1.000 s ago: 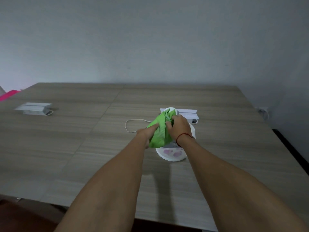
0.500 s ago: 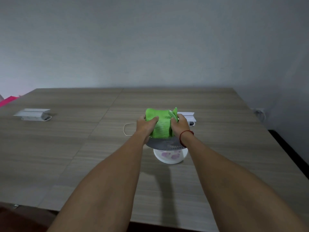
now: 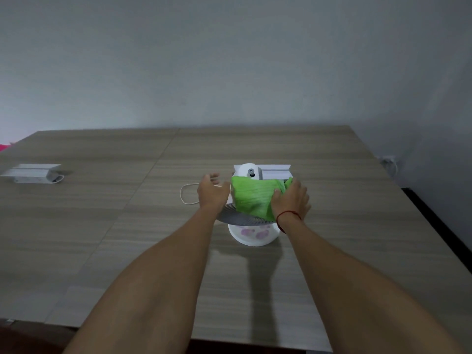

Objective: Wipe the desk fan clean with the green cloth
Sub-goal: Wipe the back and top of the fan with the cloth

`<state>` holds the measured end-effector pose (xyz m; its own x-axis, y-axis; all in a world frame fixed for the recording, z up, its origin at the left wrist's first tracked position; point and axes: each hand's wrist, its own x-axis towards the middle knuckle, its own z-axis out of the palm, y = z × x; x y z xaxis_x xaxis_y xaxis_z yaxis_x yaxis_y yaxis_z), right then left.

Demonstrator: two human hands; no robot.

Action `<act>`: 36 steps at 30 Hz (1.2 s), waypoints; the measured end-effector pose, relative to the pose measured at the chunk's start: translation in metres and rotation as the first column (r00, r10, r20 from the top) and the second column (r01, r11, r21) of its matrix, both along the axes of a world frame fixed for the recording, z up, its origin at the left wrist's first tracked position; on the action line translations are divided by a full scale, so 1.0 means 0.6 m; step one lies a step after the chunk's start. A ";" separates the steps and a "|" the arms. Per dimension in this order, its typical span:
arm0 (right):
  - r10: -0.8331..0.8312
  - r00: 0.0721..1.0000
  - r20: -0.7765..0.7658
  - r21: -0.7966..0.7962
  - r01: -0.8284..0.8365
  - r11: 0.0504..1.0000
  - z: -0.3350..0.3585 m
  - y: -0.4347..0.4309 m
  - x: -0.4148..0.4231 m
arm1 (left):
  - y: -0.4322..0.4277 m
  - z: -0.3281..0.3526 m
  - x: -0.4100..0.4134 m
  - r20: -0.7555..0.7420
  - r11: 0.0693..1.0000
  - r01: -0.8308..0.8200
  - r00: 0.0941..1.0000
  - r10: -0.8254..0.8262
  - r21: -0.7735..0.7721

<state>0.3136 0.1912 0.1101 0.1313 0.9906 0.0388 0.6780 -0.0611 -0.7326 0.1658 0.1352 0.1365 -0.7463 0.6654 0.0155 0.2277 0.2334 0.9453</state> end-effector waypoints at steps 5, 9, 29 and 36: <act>0.351 0.914 0.201 0.101 -0.376 0.921 -0.007 -0.010 -0.029 | 0.008 -0.038 -0.010 -0.239 0.946 0.213 0.932 -0.272 -0.245; 0.416 0.879 0.233 0.113 -0.449 0.886 -0.037 -0.016 -0.046 | 0.007 -0.059 -0.006 -0.220 0.944 0.266 0.926 -0.306 -0.194; 0.095 0.994 -0.053 0.108 -0.089 0.990 -0.067 -0.005 -0.066 | 0.014 -0.064 -0.016 -0.298 0.915 0.326 0.872 -0.387 -0.236; 0.359 0.911 0.203 0.314 -0.408 0.857 -0.050 -0.018 -0.081 | 0.014 -0.071 -0.023 -0.269 0.914 0.332 0.881 -0.388 -0.232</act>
